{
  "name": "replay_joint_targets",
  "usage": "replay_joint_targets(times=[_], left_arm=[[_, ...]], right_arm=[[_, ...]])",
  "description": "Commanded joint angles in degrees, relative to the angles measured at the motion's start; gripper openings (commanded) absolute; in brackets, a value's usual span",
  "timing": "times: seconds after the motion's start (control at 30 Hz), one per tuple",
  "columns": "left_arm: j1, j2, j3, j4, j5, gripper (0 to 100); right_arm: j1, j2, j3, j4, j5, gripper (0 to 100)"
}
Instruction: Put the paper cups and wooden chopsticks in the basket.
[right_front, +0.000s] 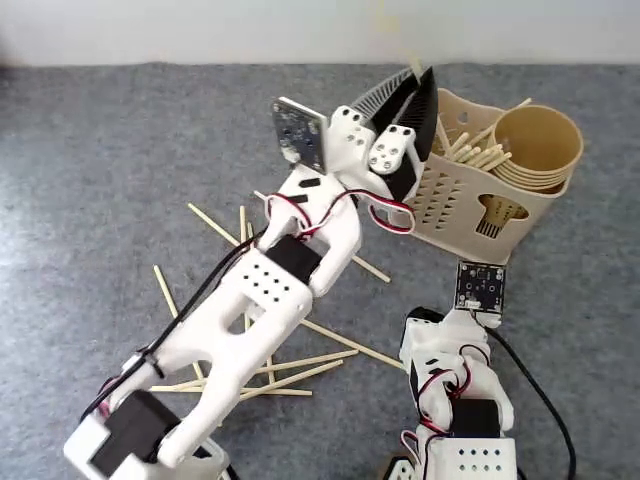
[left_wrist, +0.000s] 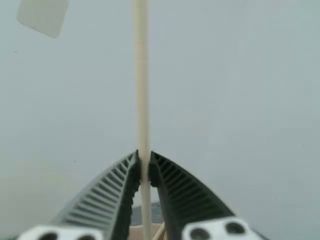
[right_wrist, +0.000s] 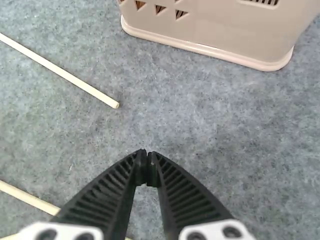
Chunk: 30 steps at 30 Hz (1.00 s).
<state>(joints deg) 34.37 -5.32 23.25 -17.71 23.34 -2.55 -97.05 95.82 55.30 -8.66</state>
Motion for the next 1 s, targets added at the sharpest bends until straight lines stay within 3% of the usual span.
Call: replay_joint_targets(times=[0.0, 0.17, 0.4, 0.73, 0.97], left_arm=[[0.4, 1.7, -5.1, -2.0, -4.1, 1], [0.6, 3.8, -5.6, -6.6, -8.2, 1], [0.8, 4.4, -5.1, -6.5, -13.8, 1], [2.7, 4.1, -2.9, 5.2, -15.7, 2], [2.3, 3.7, -3.0, 12.2, -13.2, 14]], right_arm=[[0.3, -1.3, 0.6, 0.2, 0.0, 0.9], [0.3, -1.3, 0.6, 0.2, 0.0, 0.9], [0.3, -1.3, 0.6, 0.2, 0.0, 0.9], [0.3, -1.3, 0.6, 0.2, 0.0, 0.9], [0.3, -1.3, 0.6, 0.2, 0.0, 0.9]])
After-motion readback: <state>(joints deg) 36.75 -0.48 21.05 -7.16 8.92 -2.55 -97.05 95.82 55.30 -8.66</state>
